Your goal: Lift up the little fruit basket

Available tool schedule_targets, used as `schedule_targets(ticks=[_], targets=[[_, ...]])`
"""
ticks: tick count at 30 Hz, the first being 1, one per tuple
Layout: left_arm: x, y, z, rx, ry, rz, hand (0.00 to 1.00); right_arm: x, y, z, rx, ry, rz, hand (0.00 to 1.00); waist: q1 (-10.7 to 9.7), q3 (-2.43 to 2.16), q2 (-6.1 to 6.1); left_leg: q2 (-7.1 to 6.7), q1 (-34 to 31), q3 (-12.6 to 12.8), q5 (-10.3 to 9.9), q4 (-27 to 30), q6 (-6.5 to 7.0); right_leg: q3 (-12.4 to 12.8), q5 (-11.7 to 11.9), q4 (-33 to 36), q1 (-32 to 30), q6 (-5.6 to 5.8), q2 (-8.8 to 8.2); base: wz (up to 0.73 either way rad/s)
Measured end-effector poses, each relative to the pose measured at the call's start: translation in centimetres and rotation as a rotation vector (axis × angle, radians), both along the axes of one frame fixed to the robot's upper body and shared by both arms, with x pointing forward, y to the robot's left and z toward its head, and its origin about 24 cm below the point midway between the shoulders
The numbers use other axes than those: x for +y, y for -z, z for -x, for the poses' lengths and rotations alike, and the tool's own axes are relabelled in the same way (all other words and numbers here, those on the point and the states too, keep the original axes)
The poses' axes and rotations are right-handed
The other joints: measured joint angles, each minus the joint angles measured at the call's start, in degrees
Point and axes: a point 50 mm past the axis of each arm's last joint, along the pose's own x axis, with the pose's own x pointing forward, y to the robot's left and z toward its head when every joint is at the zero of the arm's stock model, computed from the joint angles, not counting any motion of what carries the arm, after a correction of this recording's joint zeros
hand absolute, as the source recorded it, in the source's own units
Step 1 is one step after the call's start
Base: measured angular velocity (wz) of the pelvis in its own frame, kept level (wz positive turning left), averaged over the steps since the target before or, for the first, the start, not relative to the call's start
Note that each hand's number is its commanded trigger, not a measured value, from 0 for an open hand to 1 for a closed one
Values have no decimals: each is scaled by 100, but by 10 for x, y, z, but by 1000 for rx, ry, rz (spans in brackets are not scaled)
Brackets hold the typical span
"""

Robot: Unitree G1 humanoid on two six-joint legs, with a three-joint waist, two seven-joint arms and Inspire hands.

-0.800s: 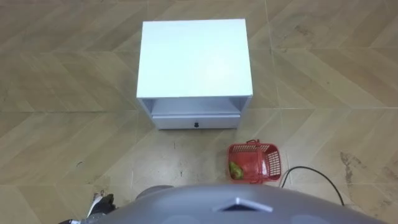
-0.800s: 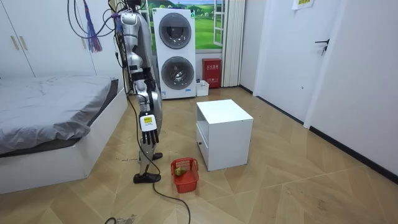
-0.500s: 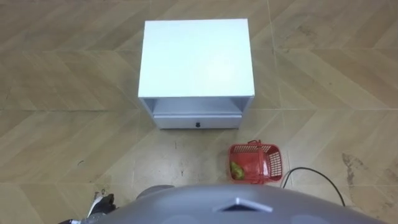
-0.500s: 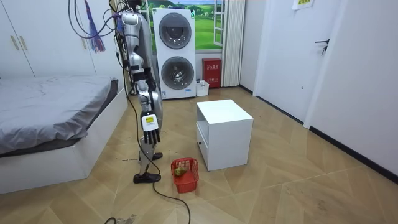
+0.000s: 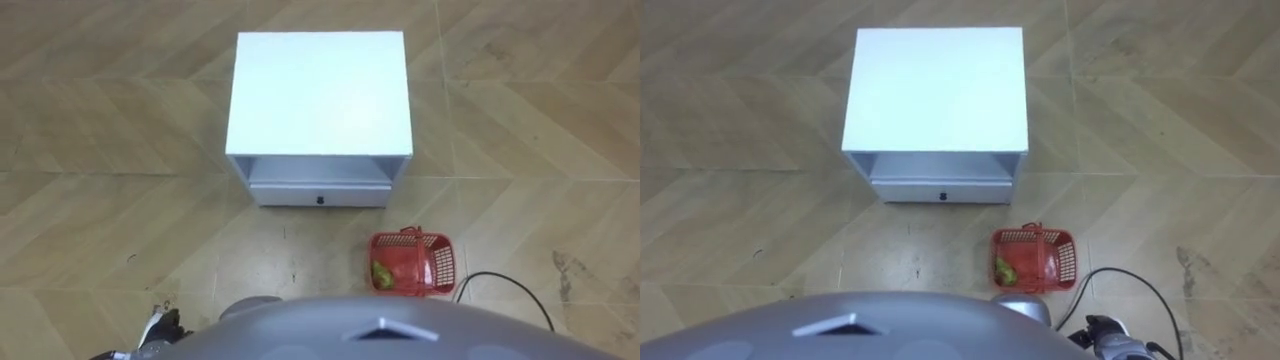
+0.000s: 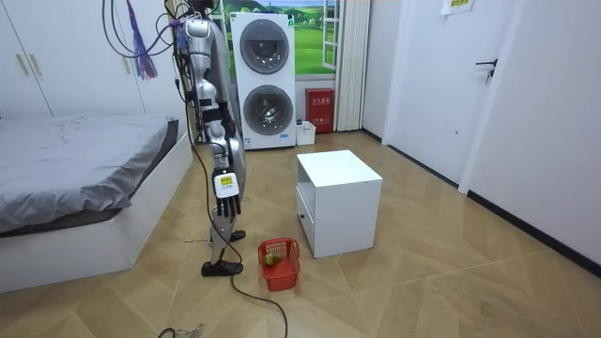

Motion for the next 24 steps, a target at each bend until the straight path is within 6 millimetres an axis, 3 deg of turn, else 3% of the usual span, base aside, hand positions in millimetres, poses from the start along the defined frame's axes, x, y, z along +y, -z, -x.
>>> schedule_targets(ticks=[8,16,24], targets=[[-1,0,8,19,-5,7,0,1,0,1,19,2,-11,0,28,-18,-55,-5,12,5,0,-28,0,-89,0,13,7,0,-11,1],[-1,0,5,13,-2,17,0,-2,-1,-11,-20,14,5,0,25,-14,-77,-23,24,-16,0,27,2,-163,-1,49,8,1,-49,0],[2,0,-8,-12,6,22,0,-3,-1,-18,-51,67,5,0,43,4,-118,10,-506,-88,-58,348,72,-207,-2,289,-427,2,-75,2]])
